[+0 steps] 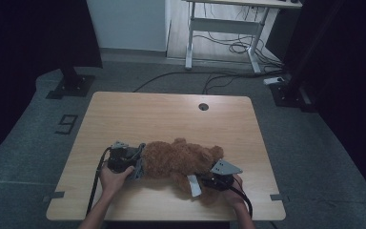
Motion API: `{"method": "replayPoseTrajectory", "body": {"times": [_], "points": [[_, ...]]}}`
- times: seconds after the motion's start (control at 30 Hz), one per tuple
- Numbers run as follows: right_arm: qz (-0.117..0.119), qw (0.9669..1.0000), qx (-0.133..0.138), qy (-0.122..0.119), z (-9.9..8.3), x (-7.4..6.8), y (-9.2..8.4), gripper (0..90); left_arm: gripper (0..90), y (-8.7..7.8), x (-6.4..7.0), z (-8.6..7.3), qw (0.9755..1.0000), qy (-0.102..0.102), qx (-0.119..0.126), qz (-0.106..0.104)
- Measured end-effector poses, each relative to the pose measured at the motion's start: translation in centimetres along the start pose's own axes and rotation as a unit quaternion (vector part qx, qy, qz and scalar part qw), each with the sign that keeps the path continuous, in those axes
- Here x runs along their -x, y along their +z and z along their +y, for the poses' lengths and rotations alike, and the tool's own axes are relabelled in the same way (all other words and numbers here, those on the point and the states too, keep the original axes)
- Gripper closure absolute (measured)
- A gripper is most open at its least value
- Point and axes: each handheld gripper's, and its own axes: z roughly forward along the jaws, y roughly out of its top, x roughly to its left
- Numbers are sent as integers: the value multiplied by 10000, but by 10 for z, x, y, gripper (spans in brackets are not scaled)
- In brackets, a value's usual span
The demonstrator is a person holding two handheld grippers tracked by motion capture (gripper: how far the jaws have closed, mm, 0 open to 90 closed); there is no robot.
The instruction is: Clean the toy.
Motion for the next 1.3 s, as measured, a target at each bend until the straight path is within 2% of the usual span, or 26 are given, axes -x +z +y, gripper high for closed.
{"method": "replayPoseTrajectory", "body": {"times": [0.1,0.23,0.33,0.4,0.5,0.57,0.67,0.73,0.8,0.83,0.87,0.93,1.03,1.1,1.17,1.23,1.3], "points": [[-18,10000,-3,8,0,0,0,460,785,-9,4,8,9998,23,165,-48],[-23,10000,-13,-3,0,3,0,458,784,-27,23,31,9981,170,535,-264],[-28,10000,-4,-18,0,3,0,452,780,-33,54,54,9954,466,685,-474],[-37,10000,3,-18,0,2,1,449,779,-30,73,64,9939,646,660,-600],[-41,10000,-5,-33,0,2,0,448,779,-13,112,80,9903,987,531,-822],[-29,10000,-12,-41,0,2,0,447,780,-3,130,85,9883,1098,470,-944],[-20,10000,0,-46,0,2,0,447,780,19,172,95,9830,1385,318,-1166],[-2,10000,3,-43,0,3,0,447,780,30,194,97,9794,1522,288,-1299],[0,10000,0,-39,0,3,0,447,780,39,209,96,9772,1688,238,-1264],[6,10000,-11,-45,0,3,0,447,779,45,215,95,9771,1741,203,-1208],[7,10000,-17,-45,0,2,0,448,778,53,218,94,9771,1779,108,-1159],[8,10000,-52,-8,-2,3,0,448,777,64,216,91,9789,1704,-26,-1124],[8,9999,-126,26,-4,2,2,449,777,71,202,88,9821,1469,-125,-1170],[0,9999,-120,-4,-4,2,2,449,780,69,195,89,9836,1399,-123,-1135],[-10,9999,-120,3,-4,2,3,451,781,63,184,91,9857,1424,-134,-889],[-13,9999,-120,-4,-5,2,3,452,781,57,172,91,9875,1367,-162,-773],[-31,9999,-119,-1,-5,1,2,455,781,49,161,90,9876,1464,-170,-543]]}}
